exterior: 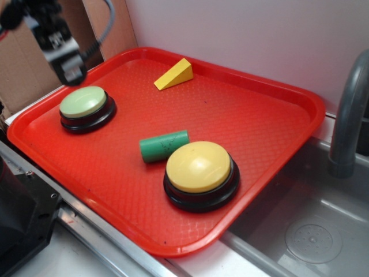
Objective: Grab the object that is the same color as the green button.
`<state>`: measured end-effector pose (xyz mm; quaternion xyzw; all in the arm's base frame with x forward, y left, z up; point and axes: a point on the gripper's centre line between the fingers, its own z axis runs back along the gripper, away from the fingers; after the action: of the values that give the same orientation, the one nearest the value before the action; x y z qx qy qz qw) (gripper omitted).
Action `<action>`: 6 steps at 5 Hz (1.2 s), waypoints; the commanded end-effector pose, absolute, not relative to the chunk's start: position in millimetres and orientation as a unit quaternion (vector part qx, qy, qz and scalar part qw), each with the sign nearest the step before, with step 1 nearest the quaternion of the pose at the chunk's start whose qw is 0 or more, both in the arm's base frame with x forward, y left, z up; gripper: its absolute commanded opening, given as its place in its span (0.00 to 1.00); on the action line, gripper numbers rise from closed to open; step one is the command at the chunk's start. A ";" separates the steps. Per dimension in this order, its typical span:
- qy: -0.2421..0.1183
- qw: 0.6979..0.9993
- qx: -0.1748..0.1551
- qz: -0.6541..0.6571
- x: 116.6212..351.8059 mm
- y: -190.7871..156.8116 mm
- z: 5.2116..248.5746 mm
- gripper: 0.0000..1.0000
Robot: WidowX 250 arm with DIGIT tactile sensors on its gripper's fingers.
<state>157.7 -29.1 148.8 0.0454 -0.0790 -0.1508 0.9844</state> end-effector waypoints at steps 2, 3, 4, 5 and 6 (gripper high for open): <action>-0.108 0.953 0.052 -0.279 201.8 -51.9 72.8 1.00; -0.092 0.950 0.036 -0.296 210.5 -53.1 43.3 1.00; -0.091 0.951 0.009 -0.295 211.6 -51.9 31.6 1.00; -0.082 0.954 0.006 -0.289 215.9 -46.1 22.8 1.00; -0.092 0.954 -0.013 -0.286 216.3 -40.8 22.1 0.89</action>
<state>211.6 -39.0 17.1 -0.0139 -0.0787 -0.2810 0.9564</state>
